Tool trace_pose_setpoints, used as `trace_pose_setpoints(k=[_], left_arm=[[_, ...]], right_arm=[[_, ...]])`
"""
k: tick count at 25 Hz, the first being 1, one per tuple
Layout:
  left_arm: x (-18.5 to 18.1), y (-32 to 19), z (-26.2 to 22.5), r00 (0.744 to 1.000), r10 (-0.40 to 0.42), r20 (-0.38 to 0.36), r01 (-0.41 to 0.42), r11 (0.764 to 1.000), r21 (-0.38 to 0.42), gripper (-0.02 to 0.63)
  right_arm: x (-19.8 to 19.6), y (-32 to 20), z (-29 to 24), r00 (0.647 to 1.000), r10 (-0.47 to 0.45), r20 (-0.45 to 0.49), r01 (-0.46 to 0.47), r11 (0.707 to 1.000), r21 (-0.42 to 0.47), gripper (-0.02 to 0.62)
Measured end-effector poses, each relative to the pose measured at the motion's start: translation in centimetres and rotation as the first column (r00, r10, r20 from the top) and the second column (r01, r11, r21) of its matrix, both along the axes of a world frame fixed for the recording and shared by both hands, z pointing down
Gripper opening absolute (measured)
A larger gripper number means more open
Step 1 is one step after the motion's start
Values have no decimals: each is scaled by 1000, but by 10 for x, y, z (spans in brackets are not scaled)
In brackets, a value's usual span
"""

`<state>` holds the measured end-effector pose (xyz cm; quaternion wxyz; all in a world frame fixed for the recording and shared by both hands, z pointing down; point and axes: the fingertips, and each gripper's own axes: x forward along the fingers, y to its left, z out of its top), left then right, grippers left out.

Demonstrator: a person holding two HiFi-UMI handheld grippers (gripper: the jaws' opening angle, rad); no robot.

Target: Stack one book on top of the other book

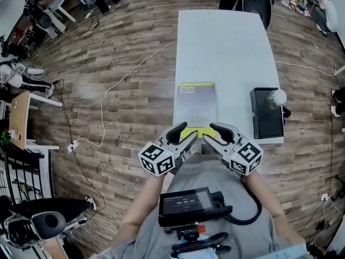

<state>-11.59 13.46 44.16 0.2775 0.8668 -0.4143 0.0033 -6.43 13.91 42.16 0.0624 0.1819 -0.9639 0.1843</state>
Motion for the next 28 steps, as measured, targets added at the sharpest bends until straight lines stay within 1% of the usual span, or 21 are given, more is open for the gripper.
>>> trace_pose_setpoints(k=[2,5,7,10,12,13,15,16,17,19,22,28], left_arm=[[9,4,-17,1000,18,18,-19,996,90,233],[21,13,-31,998,33,58,-42,985,170,232],[27,19,-36,996,38,85,-55,978,204,220],[38,28,-47,993,43,108,-69,965,252,180],[46,34,-52,991,44,124,-77,958,276,132],[50,37,-54,990,45,131,-82,955,285,108],[59,42,-56,988,55,144,-96,949,299,74],[64,43,-58,987,61,148,-104,947,305,62],[68,45,-59,986,67,150,-111,944,311,54],[76,47,-63,986,76,145,-120,940,320,37],[88,52,-64,986,90,137,-130,940,317,21],[108,59,-59,982,125,140,-163,939,304,18]], right_arm=[[2,7,-19,1000,-2,16,0,996,93,181],[8,18,-39,999,-7,36,1,984,180,179],[13,26,-46,999,-8,31,1,976,220,179],[24,36,-52,1000,-2,15,-2,966,257,179],[31,43,-55,1000,3,1,-4,962,273,178],[34,48,-57,1000,1,4,-2,959,284,171],[40,53,-61,1000,4,19,-9,952,305,120],[44,53,-63,1000,14,17,-19,950,312,90],[48,52,-64,999,32,8,-33,948,318,72],[58,49,-66,997,71,-3,-66,944,322,54],[69,51,-62,996,91,18,-93,950,297,37],[74,58,-59,997,73,16,-74,956,283,31]])
